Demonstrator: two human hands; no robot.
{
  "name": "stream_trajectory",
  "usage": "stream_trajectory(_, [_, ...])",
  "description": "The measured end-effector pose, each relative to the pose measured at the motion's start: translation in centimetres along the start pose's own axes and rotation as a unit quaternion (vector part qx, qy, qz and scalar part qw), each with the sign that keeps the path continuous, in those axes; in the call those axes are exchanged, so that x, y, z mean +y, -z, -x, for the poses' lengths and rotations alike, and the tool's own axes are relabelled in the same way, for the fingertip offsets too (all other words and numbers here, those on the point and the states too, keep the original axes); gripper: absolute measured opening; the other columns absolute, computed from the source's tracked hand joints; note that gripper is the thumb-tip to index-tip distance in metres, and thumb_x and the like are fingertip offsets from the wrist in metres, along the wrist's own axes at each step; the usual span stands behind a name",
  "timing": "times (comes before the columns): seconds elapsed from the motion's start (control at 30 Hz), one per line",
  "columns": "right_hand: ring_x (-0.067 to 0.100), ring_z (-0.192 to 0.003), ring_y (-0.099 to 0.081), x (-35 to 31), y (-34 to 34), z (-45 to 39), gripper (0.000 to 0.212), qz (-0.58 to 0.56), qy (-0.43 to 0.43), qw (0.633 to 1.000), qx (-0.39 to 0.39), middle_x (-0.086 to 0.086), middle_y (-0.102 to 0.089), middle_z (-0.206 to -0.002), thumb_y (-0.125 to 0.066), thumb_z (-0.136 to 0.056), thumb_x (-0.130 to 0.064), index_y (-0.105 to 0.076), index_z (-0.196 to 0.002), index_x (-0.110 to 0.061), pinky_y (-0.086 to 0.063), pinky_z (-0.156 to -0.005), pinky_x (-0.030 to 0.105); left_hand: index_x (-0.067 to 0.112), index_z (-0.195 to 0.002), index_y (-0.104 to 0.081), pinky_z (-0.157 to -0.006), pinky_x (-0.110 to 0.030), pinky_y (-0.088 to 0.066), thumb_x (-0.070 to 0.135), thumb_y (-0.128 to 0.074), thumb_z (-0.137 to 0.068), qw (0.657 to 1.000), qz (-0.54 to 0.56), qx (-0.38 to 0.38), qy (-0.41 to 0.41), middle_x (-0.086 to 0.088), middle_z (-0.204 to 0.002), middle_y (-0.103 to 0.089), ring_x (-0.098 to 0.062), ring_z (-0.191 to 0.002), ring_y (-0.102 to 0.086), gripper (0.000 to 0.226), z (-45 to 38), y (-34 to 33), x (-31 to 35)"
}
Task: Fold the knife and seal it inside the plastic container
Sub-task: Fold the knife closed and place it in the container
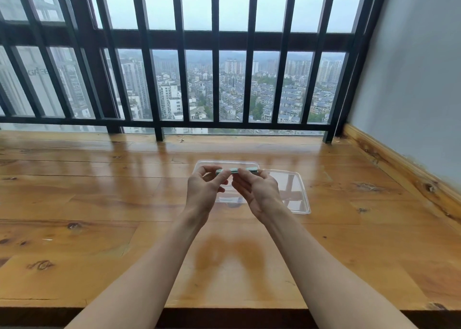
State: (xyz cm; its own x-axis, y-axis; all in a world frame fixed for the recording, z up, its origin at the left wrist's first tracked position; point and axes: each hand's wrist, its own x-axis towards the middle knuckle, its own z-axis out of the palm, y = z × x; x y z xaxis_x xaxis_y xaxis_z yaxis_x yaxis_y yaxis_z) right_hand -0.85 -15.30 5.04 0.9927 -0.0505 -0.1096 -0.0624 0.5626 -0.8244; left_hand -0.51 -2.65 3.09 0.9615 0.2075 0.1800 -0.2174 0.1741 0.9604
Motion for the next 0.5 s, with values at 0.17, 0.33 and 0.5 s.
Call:
stream_trajectory(0.17, [0.021,-0.062,-0.074,0.1,0.1,-0.1,0.009,0.036,0.026,0.999,0.03,0.015,-0.072,-0.08,-0.059,-0.091,0.003,-0.062,-0.09,-0.006,-0.061,-0.061,0.028,0.011,-0.079,-0.061,-0.064,-0.019,-0.052,0.021,-0.082,-0.073,0.971,-0.2,0.0,-0.133,-0.007,-0.081,-0.07,-0.013,-0.074,-0.068,0.024,0.4,0.0,-0.5])
stream_trajectory(0.33, [0.027,-0.078,-0.075,0.8,0.4,-0.1,0.008,0.205,0.094,0.973,0.052,0.017,-0.075,-0.089,-0.069,-0.085,-0.005,-0.069,-0.087,-0.012,-0.062,-0.078,0.04,0.016,-0.085,-0.066,-0.059,-0.014,-0.048,0.03,-0.081,-0.074,0.923,-0.329,-0.01,-0.2,0.012,-0.076,-0.067,-0.004,-0.071,-0.065,0.023,1.0,-0.5,-0.8])
stream_trajectory(0.5, [0.03,-0.073,-0.075,1.1,0.2,0.3,0.012,0.271,0.119,0.954,0.055,0.014,-0.076,-0.078,-0.072,-0.08,-0.006,-0.072,-0.075,-0.017,-0.062,-0.075,0.043,0.021,-0.087,-0.067,-0.055,-0.017,-0.048,0.027,-0.077,-0.076,0.911,-0.355,0.008,-0.209,0.009,-0.073,-0.069,-0.004,-0.064,-0.064,0.015,1.1,-0.7,-0.8])
